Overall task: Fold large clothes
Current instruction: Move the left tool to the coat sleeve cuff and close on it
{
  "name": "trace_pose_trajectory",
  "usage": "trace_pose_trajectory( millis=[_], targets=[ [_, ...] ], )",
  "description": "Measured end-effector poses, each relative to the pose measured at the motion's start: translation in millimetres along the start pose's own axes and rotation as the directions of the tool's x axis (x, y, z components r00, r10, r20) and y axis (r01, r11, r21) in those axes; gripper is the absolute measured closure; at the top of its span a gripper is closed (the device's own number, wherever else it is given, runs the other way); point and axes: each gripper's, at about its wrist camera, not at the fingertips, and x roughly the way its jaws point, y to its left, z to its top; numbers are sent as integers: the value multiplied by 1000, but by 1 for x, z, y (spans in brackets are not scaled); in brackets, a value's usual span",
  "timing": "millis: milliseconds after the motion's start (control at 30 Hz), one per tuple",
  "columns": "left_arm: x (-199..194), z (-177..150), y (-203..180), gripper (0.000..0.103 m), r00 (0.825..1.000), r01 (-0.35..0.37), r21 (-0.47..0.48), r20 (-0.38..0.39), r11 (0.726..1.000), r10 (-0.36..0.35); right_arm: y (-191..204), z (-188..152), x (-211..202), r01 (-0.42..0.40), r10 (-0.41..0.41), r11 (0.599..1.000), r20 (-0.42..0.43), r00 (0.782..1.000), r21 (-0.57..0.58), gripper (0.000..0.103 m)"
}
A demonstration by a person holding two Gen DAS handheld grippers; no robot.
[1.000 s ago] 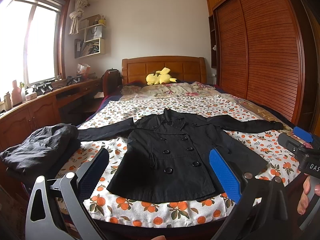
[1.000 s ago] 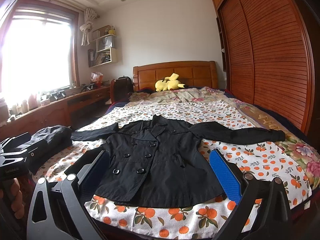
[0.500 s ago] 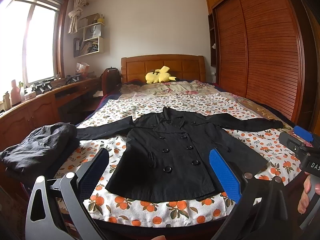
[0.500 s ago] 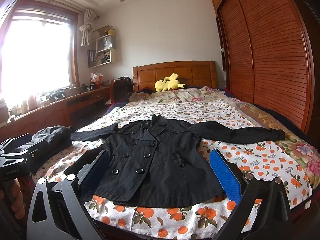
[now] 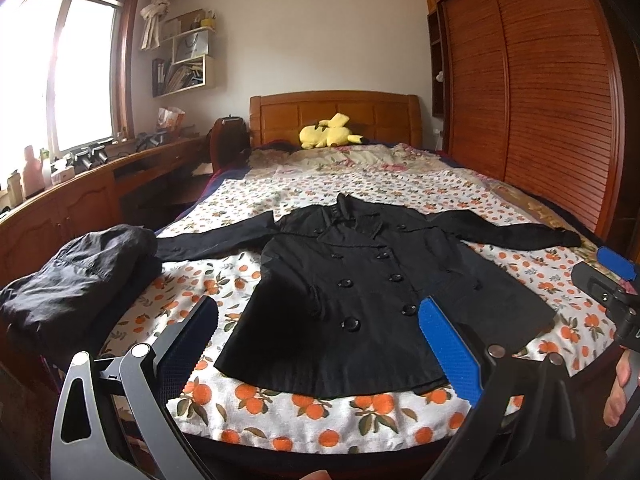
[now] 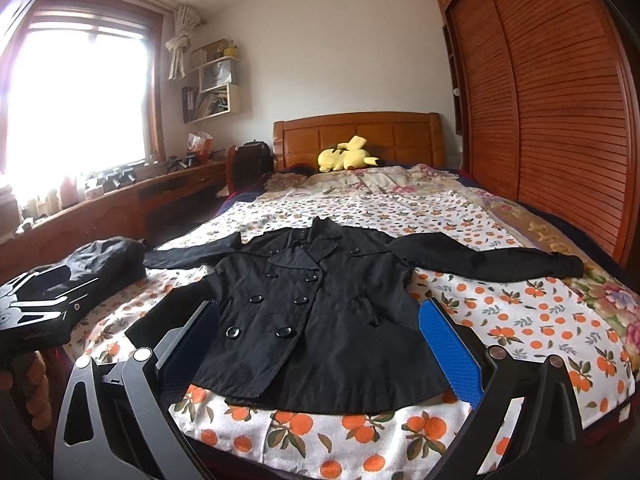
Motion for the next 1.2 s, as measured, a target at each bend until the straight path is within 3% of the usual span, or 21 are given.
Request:
trace_pose_trajectory(
  millis=[567,1200],
  targets=[
    [91,-12,46,2,993,-38,16,-108,999,39,25,4,98,-119,117,991,-47,992,-54,6],
    [224,16,122,2,979,-48,-7,-201,999,46,77,14,226,-240,224,958,-116,968,-154,6]
  ],
)
